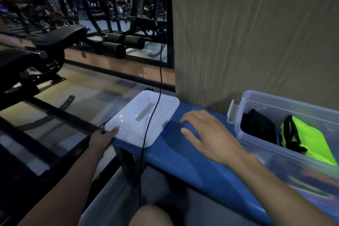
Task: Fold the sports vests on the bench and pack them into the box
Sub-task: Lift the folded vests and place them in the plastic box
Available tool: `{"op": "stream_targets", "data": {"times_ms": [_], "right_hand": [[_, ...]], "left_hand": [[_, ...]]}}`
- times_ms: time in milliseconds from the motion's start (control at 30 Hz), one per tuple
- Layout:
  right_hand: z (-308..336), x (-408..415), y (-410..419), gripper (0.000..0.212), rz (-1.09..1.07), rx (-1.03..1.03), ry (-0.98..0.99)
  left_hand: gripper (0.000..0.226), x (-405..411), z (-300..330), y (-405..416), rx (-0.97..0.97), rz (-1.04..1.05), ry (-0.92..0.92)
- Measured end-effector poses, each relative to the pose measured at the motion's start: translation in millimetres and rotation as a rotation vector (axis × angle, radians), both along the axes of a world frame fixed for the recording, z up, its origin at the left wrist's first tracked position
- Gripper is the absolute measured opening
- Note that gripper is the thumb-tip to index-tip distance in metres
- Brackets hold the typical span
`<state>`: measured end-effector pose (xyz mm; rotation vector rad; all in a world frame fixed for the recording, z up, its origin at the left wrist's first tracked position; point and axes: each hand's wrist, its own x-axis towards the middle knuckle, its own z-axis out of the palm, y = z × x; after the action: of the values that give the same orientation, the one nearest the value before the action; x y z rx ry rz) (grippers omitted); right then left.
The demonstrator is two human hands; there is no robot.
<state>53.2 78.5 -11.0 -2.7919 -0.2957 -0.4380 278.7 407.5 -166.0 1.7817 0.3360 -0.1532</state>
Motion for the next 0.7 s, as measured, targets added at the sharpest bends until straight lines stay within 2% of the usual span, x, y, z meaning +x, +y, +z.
{"op": "stream_targets", "data": {"times_ms": [33, 167, 300, 400, 533, 600, 700], "right_hand": [[-3, 2, 1, 0.040, -0.002, -0.003, 0.006], [-6, 8, 9, 0.043, 0.002, -0.003, 0.027], [0, 7, 17, 0.048, 0.025, -0.009, 0.050], [10, -3, 17, 0.050, 0.026, -0.007, 0.037], [25, -29, 14, 0.044, 0.018, 0.047, -0.025], [32, -46, 13, 0.033, -0.002, 0.175, -0.065], [46, -70, 9, 0.020, -0.067, 0.441, -0.143]], "left_hand": [[0.065, 7, -4, 0, -0.037, 0.010, 0.029], [0.046, 10, 17, -8, -0.207, 0.085, 0.083], [0.053, 10, 57, 8, -0.303, 0.164, -0.019], [0.037, -9, 119, 21, -0.281, 0.279, -0.264], [0.038, -65, 206, 26, -0.210, 0.392, -0.683], [0.031, -96, 236, 19, -0.217, 0.353, -0.837], [0.030, -129, 263, 2, -0.338, 0.263, -0.930]]}}
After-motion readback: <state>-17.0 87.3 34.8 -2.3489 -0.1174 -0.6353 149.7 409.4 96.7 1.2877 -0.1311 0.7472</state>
